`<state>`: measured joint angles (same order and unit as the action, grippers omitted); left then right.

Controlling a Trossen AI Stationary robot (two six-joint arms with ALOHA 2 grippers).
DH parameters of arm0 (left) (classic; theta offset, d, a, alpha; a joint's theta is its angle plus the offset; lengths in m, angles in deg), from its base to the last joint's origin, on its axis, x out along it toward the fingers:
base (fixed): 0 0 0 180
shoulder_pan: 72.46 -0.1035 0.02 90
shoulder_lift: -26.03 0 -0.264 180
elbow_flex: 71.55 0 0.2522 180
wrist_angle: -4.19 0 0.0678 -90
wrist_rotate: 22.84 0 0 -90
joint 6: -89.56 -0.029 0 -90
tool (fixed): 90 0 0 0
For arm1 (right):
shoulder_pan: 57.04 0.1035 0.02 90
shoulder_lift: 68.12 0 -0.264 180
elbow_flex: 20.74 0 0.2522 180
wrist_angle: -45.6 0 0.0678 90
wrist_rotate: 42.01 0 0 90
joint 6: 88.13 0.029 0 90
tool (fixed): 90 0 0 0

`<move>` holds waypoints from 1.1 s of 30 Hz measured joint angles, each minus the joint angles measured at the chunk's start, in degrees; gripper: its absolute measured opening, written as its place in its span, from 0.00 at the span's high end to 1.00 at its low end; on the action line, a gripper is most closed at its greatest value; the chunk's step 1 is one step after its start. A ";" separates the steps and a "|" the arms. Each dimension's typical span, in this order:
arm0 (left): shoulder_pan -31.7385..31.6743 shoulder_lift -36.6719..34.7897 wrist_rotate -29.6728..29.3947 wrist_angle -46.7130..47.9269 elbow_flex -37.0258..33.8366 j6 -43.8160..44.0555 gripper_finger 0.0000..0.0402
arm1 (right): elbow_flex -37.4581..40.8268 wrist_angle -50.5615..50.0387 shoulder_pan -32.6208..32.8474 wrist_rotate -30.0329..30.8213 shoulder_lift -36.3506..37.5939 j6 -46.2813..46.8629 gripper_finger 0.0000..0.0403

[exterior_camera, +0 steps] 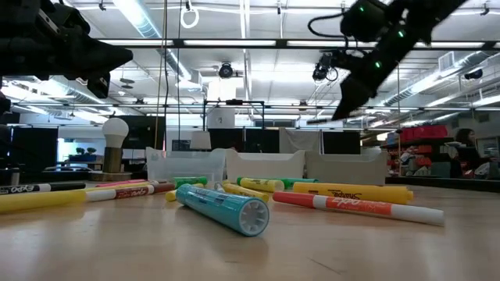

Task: Pick & Place Markers
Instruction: Put the dark brown marker pen into the gray bin

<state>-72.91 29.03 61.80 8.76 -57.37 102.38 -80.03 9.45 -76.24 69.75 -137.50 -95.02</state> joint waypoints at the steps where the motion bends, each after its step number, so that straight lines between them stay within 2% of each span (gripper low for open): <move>1: 0.00 0.00 -0.03 0.00 -0.01 0.00 0.95 | -2.78 -3.32 -1.73 0.06 -0.35 -1.38 0.94; 4: 0.00 0.00 -0.03 0.01 0.01 -0.02 0.95 | -9.05 -11.60 -8.44 -0.77 -1.90 -7.03 0.94; 6: 0.00 0.00 -0.05 0.00 -0.01 -0.02 0.95 | -11.80 -14.16 -13.06 -3.87 -3.19 -11.98 0.94; 9: 0.00 0.00 -0.49 0.00 0.01 -0.06 0.95 | -12.81 -16.14 -19.34 -11.23 -6.09 -19.48 0.95; 13: 0.00 0.00 -2.01 0.00 0.00 -0.09 0.95 | -12.87 -16.04 -24.10 -13.19 -11.86 -26.74 0.94; 23: -0.02 0.00 -3.46 0.00 -0.01 0.04 0.95 | -12.88 -8.43 -27.43 -16.74 -25.96 -33.80 0.94; 29: 0.00 0.00 -3.63 0.00 -0.01 0.35 0.95 | -12.88 -4.81 -27.37 -16.91 -28.68 -34.58 0.94; 33: -0.01 0.00 -3.63 -0.02 -0.01 0.45 0.95 | -12.89 -2.77 -27.39 -16.90 -28.70 -34.52 0.90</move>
<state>-72.92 29.03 58.16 8.73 -57.39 102.83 -92.92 6.69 -103.63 52.86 -166.20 -129.55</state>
